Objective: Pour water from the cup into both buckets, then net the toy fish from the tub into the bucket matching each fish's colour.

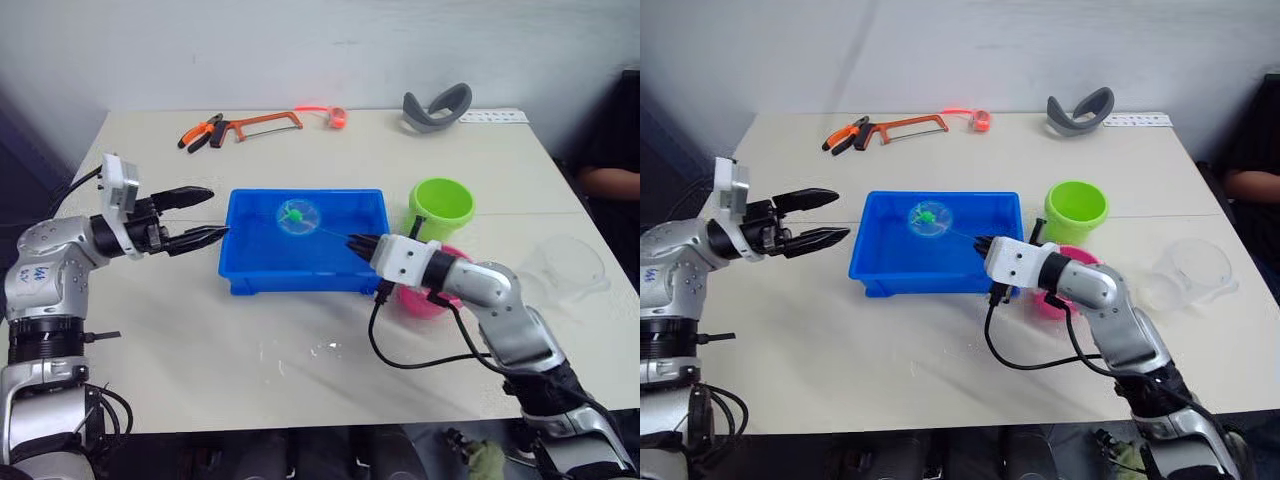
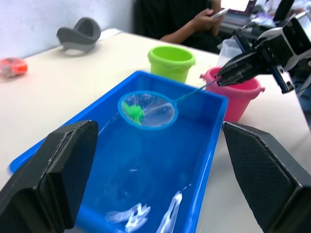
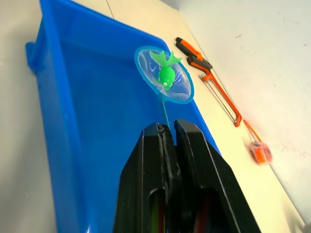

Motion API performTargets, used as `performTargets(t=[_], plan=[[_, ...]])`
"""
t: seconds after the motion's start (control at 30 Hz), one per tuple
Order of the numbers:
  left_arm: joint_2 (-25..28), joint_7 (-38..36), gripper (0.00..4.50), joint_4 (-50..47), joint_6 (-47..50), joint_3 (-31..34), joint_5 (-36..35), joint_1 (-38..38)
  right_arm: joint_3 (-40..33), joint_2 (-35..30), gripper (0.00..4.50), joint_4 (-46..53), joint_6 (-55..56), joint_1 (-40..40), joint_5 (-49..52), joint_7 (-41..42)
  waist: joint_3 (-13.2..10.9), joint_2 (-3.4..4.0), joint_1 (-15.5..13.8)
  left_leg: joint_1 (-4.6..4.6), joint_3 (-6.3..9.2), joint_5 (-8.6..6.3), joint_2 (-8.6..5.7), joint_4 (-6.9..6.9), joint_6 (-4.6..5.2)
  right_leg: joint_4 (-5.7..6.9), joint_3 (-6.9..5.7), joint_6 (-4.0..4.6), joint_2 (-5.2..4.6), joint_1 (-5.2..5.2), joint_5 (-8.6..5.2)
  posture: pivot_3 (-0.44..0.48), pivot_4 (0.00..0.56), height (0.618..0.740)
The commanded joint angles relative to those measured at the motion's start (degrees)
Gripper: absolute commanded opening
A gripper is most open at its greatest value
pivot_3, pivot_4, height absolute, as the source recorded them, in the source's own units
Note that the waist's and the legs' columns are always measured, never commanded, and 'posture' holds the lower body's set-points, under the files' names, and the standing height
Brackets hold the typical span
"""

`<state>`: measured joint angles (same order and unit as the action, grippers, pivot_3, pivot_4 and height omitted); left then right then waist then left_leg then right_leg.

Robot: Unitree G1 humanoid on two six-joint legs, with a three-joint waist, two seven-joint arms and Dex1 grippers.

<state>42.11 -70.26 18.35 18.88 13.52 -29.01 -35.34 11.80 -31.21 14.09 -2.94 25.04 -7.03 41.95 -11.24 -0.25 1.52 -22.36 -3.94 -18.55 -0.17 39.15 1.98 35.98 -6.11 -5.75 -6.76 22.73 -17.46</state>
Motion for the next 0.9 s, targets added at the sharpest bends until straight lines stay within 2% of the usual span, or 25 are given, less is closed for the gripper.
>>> performTargets(t=[0.03, 0.23, 0.37, 0.47, 0.57, 0.73, 0.9], plan=[[-2.2, 1.9, 4.44, -3.6, -1.2, 1.3, -1.8, 1.1, -5.8, -2.3, 0.0, 7.5, -0.2, -2.7, 3.5, 0.2, 0.0, 0.0, -0.1, 0.0, 0.0, 0.0, 0.01, 0.0, 0.0, 0.0, -0.01, 0.0, 0.0, 0.0, 0.0, 0.0, 0.15, 0.74], [-7.4, 4.2, 4.44, -5.4, -2.6, 0.3, -1.9, 1.5, -15.8, -7.9, 0.0, 16.4, -5.1, -9.6, 11.1, 3.1, 0.0, -0.02, -0.7, 0.01, 0.01, 0.0, 0.0, 0.0, 0.0, -0.03, -0.02, 0.0, 0.0, -0.05, 0.0, 0.0, 0.15, 0.74], [-11.0, 6.0, 4.44, -7.1, -2.4, -0.9, -2.2, 1.0, -24.8, -12.7, 0.0, 16.2, -5.7, -13.1, 13.2, 4.0, 0.0, -0.03, -1.6, 0.05, -0.01, 0.0, -0.02, 0.04, 0.03, -0.06, -0.02, -0.01, -0.01, -0.11, 0.01, 0.0, 0.15, 0.74], [-13.3, 7.2, 4.44, -8.4, -2.6, -1.7, -2.3, 0.5, -29.9, -16.0, 0.0, 11.6, -3.5, -14.1, 12.1, 3.7, 0.0, -0.03, -2.1, 0.09, 0.0, 0.01, -0.04, 0.05, 0.05, -0.07, -0.02, -0.01, -0.03, -0.19, 0.01, 0.0, 0.15, 0.74], [-15.2, 8.2, 4.44, -9.7, -2.5, -2.4, -2.3, 0.2, -32.0, -18.9, 0.0, 5.4, 0.6, -13.3, 10.4, 3.0, 0.0, -0.04, -2.4, 0.12, -0.02, 0.01, -0.05, 0.05, 0.06, -0.09, -0.02, -0.02, -0.03, -0.22, 0.02, 0.0, 0.15, 0.74], [-17.9, 9.5, 4.44, -11.1, -3.0, -3.8, -2.1, 0.1, -30.3, -25.8, 0.0, -8.3, 15.1, -13.4, 2.2, 1.4, 0.0, -0.04, -2.5, 0.15, -0.08, 0.01, -0.04, 0.05, 0.06, -0.08, -0.04, -0.02, -0.01, -0.21, 0.01, 0.0, 0.15, 0.74], [-20.0, 10.0, 4.44, -11.8, -3.4, -4.9, -2.1, 0.2, -28.0, -26.6, 0.0, -18.6, 21.2, -10.0, -2.9, -4.9, 0.0, -0.03, -2.4, 0.19, -0.14, 0.02, -0.02, 0.03, 0.06, -0.08, -0.07, -0.02, 0.0, -0.23, 0.02, 0.0, 0.15, 0.74]])
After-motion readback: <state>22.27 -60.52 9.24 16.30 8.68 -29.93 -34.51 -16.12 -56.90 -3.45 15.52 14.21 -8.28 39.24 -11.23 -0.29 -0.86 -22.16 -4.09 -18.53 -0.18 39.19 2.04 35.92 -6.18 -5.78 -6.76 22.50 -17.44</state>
